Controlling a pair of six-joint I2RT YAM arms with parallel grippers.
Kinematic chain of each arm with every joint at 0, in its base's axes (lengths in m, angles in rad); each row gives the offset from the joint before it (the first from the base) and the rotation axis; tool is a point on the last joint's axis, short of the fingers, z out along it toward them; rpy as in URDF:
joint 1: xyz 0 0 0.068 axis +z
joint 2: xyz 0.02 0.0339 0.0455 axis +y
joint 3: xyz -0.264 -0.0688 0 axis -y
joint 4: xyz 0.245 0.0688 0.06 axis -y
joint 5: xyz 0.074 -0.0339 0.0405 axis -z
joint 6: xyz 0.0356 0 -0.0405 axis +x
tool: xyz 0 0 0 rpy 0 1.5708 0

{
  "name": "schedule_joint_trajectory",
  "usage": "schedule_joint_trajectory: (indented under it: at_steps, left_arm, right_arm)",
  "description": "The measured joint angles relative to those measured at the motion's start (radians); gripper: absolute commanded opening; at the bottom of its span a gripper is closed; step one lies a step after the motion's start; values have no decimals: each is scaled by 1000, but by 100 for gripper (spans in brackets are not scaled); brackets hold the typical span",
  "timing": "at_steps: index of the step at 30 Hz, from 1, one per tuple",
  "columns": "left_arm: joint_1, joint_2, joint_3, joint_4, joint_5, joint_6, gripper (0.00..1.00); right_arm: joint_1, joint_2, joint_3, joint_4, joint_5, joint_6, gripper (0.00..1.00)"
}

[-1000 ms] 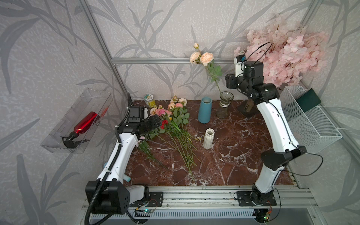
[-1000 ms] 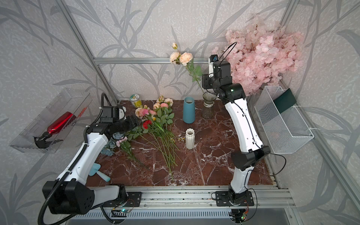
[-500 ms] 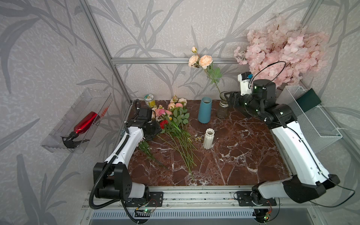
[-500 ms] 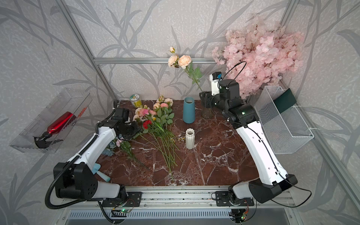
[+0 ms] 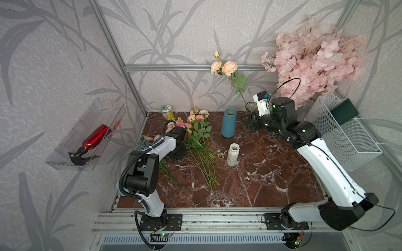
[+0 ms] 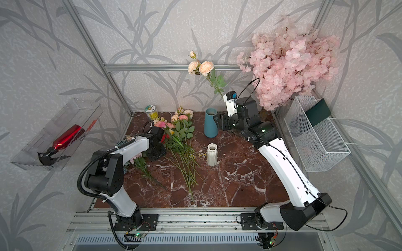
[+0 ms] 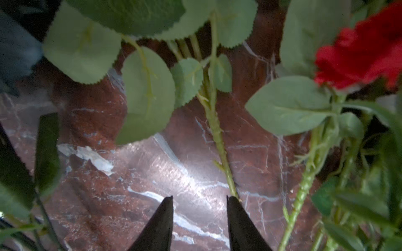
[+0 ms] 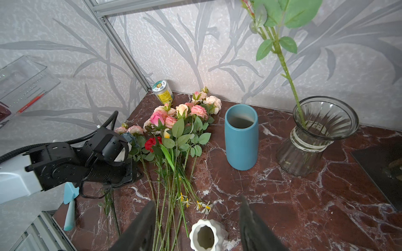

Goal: Place the pink flowers into the vase
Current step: Pick up the flower at the center of the board.

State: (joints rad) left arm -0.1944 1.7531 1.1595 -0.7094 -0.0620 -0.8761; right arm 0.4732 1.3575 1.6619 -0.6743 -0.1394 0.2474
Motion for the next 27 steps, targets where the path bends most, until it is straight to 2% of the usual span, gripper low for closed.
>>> schedule_joint_trajectory:
  at_steps: [12, 14, 18, 20, 27]
  left_arm:
    - [-3, 104, 49, 48, -80, -26, 36]
    - [-3, 124, 52, 58, -88, -27, 31]
    - [-5, 139, 54, 70, -103, -35, 9]
    - [-8, 139, 54, 80, -108, -37, 2]
    - [-56, 127, 54, 111, -155, -29, 0]
  right_arm:
    - [0, -22, -5, 19, -19, 0, 61]
    - [0, -22, -5, 20, -21, 0, 61]
    - [-1, -22, -12, 27, -34, 0, 61]
    - [-1, -22, -15, 27, -42, 0, 61]
    - [-1, -22, -15, 34, -71, 0, 61]
